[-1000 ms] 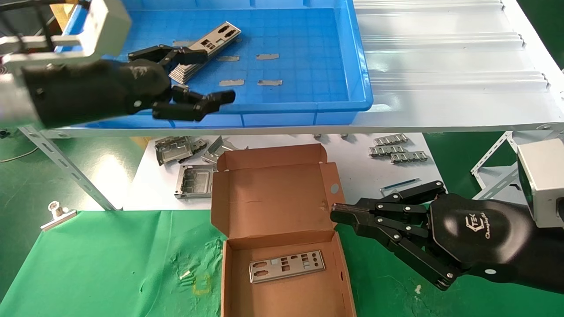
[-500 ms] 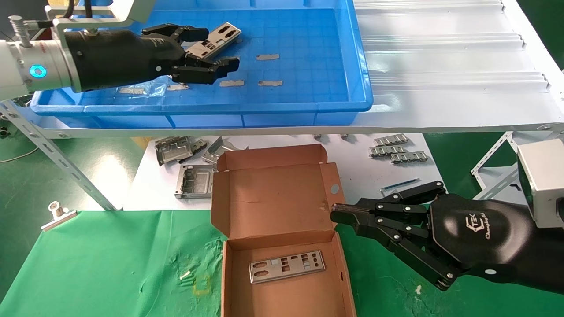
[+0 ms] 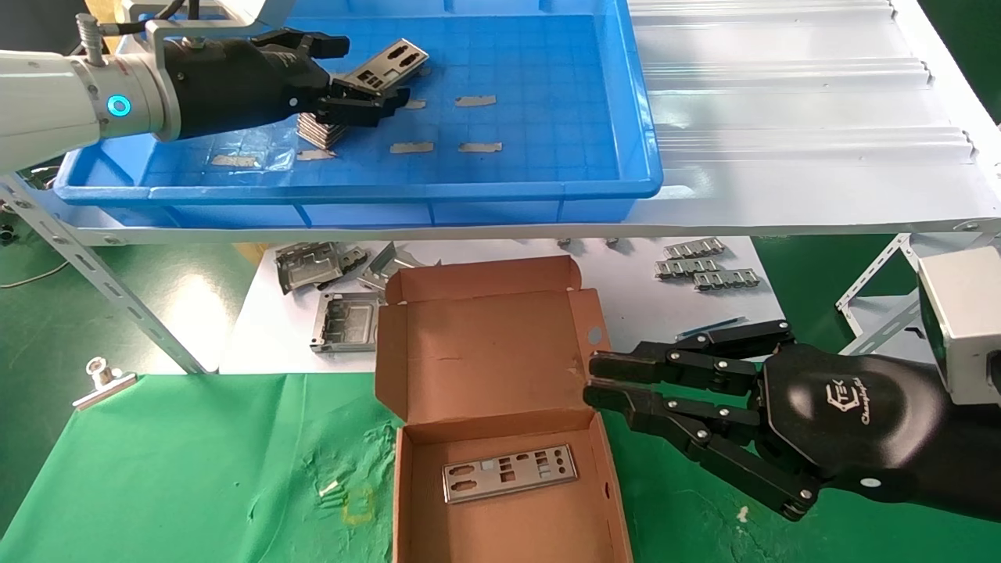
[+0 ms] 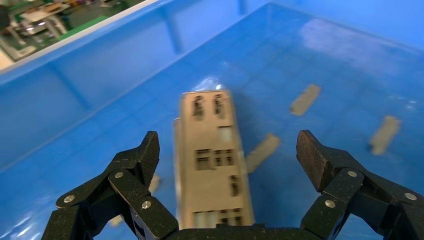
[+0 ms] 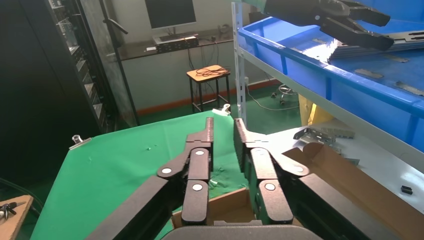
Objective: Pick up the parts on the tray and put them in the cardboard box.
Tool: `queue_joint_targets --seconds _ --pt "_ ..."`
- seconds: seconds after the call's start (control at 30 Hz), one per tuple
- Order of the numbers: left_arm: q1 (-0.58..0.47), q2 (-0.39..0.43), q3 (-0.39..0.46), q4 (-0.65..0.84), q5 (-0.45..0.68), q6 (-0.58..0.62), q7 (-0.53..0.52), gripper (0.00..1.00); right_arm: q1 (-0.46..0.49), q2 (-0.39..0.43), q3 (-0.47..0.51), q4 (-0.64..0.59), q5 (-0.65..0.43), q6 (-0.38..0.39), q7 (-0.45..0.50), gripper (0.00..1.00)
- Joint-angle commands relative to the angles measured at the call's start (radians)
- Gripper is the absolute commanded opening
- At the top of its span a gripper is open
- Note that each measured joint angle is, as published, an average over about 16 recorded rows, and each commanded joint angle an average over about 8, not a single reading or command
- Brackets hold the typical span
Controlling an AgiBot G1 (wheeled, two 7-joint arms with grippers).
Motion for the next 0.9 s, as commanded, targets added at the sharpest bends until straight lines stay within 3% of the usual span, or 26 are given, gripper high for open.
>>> queue_joint_targets --seconds 0.03,0.73,0.83,0.9 --pt "-0.008 0.01 0.001 0.019 0.003 -0.029 0.007 1.0 0.0 0.0 0.0 0.0 0.0 0.0 0.0 1.0" --pt "-0.049 0.025 0.017 0.084 0.027 -0.031 -0.047 1.0 0.0 0.0 0.0 0.0 0.0 0.0 0.0 1.0" --pt "-0.05 0.024 0.02 0.082 0.03 -0.03 -0.043 0.87 0.0 0.0 0.0 0.0 0.0 0.0 0.0 1.0" --pt "-0.05 0.024 0.02 0.082 0.031 -0.029 -0.043 0.66 0.0 0.0 0.0 0.0 0.0 0.0 0.0 1.0"
